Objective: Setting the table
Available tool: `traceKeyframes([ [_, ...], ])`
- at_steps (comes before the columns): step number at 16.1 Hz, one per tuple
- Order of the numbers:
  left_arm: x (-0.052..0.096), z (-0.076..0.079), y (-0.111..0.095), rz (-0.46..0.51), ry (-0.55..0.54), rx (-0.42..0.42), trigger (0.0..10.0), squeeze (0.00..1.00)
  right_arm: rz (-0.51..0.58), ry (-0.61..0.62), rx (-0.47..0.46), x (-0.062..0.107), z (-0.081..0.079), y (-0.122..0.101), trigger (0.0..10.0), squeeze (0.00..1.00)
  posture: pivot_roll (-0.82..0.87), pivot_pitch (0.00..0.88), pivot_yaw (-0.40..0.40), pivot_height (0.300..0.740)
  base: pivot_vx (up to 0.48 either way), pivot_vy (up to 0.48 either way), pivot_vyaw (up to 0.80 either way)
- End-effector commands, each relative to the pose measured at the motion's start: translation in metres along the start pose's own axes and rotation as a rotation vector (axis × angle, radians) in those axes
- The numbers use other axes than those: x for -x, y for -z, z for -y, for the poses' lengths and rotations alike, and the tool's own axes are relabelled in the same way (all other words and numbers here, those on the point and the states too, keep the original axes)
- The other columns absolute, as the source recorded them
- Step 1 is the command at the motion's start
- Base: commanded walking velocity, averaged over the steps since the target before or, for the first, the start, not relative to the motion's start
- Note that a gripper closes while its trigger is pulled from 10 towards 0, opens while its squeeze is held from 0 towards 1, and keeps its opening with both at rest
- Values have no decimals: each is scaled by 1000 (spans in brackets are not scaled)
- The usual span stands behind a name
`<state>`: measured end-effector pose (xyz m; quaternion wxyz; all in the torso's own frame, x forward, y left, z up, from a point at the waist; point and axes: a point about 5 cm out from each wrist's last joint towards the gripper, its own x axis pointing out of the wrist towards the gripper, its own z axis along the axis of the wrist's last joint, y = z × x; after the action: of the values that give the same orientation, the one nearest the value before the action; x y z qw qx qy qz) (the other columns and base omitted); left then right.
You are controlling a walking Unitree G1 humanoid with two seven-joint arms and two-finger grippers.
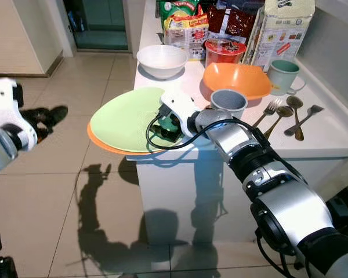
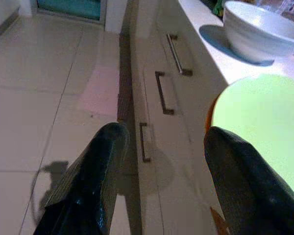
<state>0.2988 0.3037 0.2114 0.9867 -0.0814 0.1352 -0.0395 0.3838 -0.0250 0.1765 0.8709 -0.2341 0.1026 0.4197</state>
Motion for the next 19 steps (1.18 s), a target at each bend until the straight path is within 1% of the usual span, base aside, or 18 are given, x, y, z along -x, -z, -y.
traceKeyframes([
  [1, -3, 5, 8, -34, 27, 1, 10000, 0, -106, 8, -7, 3, 0, 26, 10000, 0, 71, 0, -6, 740, 0, 0, 0],
  [3, -8, 13, 22, -72, 48, 16, 10000, 0, -102, 3, -5, 2, -2, 24, 10000, 0, 69, 0, -6, 740, 0, 0, 0],
  [5, -11, 21, 33, -105, 68, 11, 10000, 0, -103, 2, 1, 2, -2, 24, 10000, 0, 68, 0, -7, 740, 0, 0, 0],
  [6, -13, 22, 37, -116, 59, 14, 10000, 0, -109, 9, 11, 3, 0, 25, 10000, 0, 65, 0, -6, 740, 0, 0, 0],
  [8, -14, 23, 39, -117, 54, 26, 10000, 0, -109, 17, 15, 4, 2, 25, 10000, 0, 63, 0, -6, 740, 0, 0, 0],
  [10, -19, 30, 44, -122, 78, 52, 10000, 0, -103, 15, 17, 4, 2, 23, 10000, 0, 63, 0, -6, 740, 0, 0, 0],
  [11, -21, 33, 46, -127, 83, 51, 10000, 0, -101, 14, 16, 3, 2, 23, 10000, 0, 63, 0, -6, 740, 0, 0, 0],
  [12, -24, 39, 48, -133, 105, 57, 10000, 0, -97, 14, 16, 3, 2, 22, 10000, 0, 62, 0, -6, 740, 0, 0, 0],
  [13, -31, 52, 51, -138, 144, 69, 10000, 0, -87, 16, 17, 3, 2, 19, 10000, 0, 62, 0, -6, 740, 0, 0, 0],
  [15, -33, 57, 52, -140, 157, 67, 10000, 0, -84, 17, 18, 3, 2, 18, 10000, 0, 62, 0, -6, 740, 0, 0, 0],
  [16, -37, 64, 52, -138, 175, 72, 10000, 0, -81, 18, 18, 3, 3, 17, 10000, 0, 55, 0, -4, 740, 0, 0, 0],
  [18, -40, 68, 51, -132, 185, 76, 10000, 0, -79, 18, 18, 3, 3, 17, 10000, 0, 53, 0, -3, 740, 0, 0, 0],
  [19, -41, 68, 49, -127, 183, 76, 10000, 0, -76, 17, 16, 3, 2, 17, 10000, 0, 52, 0, -2, 740, 0, 0, 0],
])
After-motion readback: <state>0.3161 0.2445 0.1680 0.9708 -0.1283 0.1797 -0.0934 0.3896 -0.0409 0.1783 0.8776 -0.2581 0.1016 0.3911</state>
